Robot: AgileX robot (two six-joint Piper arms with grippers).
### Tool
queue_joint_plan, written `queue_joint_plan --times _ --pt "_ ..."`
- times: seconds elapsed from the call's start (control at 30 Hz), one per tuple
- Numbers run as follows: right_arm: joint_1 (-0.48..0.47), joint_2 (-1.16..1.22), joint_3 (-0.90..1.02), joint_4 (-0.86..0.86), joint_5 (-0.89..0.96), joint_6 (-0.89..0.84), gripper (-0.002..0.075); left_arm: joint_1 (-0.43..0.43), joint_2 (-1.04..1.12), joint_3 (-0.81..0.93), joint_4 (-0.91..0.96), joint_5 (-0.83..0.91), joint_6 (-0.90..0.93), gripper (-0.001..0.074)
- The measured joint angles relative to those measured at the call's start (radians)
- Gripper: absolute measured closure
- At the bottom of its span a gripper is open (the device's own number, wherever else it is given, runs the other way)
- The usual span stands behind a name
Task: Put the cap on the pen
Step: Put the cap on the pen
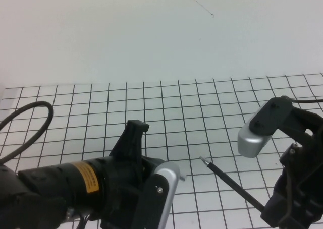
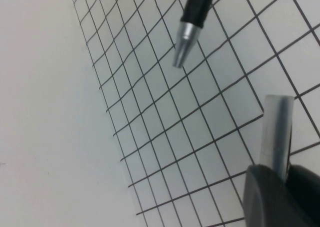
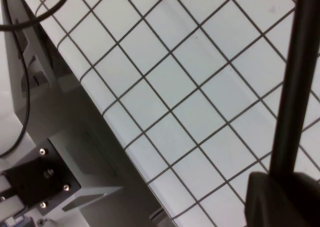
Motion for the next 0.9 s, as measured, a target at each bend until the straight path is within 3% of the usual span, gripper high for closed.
queue_joint_plan --times 0.27,0.5,0.77,0.8,0.83,0.9 --pt "0.005 0.002 0.014 0.023 0.000 -0.002 0.0729 0.000 0.000 0.000 0.003 -0.004 0.015 0.0734" --pt "0.088 0.000 0.101 0.021 0.000 -0.002 0.0729 0.000 0.000 0.000 0.003 0.058 0.019 0.0734" --pt "0.090 0.002 0.101 0.018 -0.024 -0.022 0.0729 -0.027 0.000 0.000 -0.013 0.099 0.049 0.0734" --pt "0.090 0.007 0.101 0.018 -0.026 -0.022 0.0729 -0.038 0.000 0.000 -0.016 0.099 0.049 0.0697" --pt "0.090 0.013 0.101 0.018 -0.028 -0.028 0.0729 -0.047 0.000 0.000 -0.016 0.099 0.055 0.0734" --pt "0.090 0.029 0.101 0.011 -0.036 -0.030 0.0729 -0.053 0.000 0.000 -0.016 0.099 0.064 0.0734"
